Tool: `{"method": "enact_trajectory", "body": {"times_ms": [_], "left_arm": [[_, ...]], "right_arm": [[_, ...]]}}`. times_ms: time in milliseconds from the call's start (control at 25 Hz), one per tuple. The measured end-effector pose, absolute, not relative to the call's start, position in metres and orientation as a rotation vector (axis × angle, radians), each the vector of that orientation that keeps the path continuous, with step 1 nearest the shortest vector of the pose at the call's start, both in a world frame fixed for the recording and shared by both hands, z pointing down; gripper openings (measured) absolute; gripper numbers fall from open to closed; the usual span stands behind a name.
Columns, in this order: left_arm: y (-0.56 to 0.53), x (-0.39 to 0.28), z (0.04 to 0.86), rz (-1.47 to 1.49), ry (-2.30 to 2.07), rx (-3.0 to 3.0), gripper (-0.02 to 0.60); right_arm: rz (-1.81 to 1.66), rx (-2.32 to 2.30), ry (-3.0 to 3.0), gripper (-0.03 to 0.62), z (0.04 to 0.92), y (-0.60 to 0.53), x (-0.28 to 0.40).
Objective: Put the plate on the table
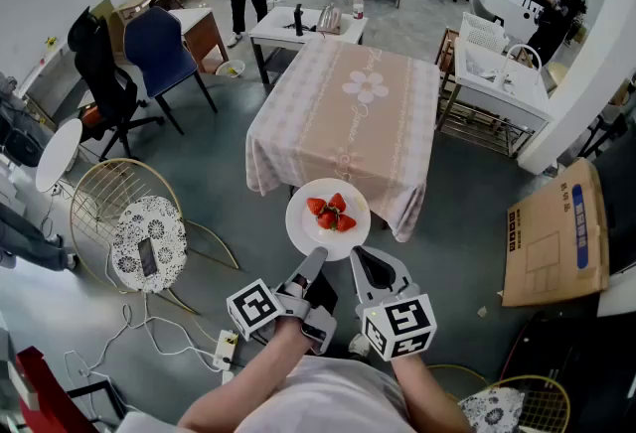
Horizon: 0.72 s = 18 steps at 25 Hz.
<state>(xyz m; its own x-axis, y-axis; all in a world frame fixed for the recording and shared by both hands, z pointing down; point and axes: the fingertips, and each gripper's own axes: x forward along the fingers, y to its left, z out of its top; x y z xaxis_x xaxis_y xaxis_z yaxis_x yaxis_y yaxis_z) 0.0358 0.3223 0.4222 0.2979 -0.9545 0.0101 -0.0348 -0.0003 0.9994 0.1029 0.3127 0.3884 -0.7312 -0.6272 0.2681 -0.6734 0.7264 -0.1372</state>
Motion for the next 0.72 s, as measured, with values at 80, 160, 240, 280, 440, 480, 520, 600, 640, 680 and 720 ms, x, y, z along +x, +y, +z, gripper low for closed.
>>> {"method": "enact_trajectory", "body": {"times_ms": [80, 160, 240, 280, 440, 480, 520, 600, 640, 680, 720], "left_arm": [[0.322, 0.027, 0.423, -0.964, -1.009, 1.355, 0.017], [0.321, 0.018, 0.423, -0.965, -1.008, 1.355, 0.017], [0.319, 0.008, 0.423, -0.965, -1.005, 1.359, 0.017], [0.318, 0.004, 0.424, -0.967, -1.0, 1.36, 0.017], [0.315, -0.013, 0.428, -0.965, -0.979, 1.356, 0.017], [0.314, -0.018, 0.428, -0.964, -0.974, 1.355, 0.017], [0.313, -0.022, 0.428, -0.964, -0.967, 1.354, 0.017], [0.312, -0.032, 0.426, -0.966, -0.954, 1.359, 0.017], [0.311, -0.036, 0.426, -0.965, -0.95, 1.363, 0.018], [0.311, -0.039, 0.426, -0.965, -0.947, 1.366, 0.017], [0.31, -0.043, 0.426, -0.966, -0.944, 1.368, 0.017]], "right_arm": [[0.331, 1.038, -2.724, 0.004, 0.389, 0.313, 0.094], [0.328, 1.037, -2.727, 0.005, 0.388, 0.313, 0.084], [0.329, 1.038, -2.732, 0.005, 0.388, 0.313, 0.075], [0.329, 1.042, -2.73, 0.005, 0.389, 0.313, 0.071], [0.327, 1.058, -2.711, 0.005, 0.394, 0.311, 0.053], [0.331, 1.063, -2.705, 0.005, 0.395, 0.311, 0.049], [0.337, 1.071, -2.698, 0.005, 0.395, 0.31, 0.044], [0.338, 1.087, -2.683, 0.005, 0.394, 0.31, 0.035], [0.334, 1.092, -2.679, 0.005, 0.394, 0.309, 0.032], [0.328, 1.094, -2.678, 0.005, 0.393, 0.309, 0.028], [0.32, 1.092, -2.68, 0.005, 0.393, 0.308, 0.025]]}}
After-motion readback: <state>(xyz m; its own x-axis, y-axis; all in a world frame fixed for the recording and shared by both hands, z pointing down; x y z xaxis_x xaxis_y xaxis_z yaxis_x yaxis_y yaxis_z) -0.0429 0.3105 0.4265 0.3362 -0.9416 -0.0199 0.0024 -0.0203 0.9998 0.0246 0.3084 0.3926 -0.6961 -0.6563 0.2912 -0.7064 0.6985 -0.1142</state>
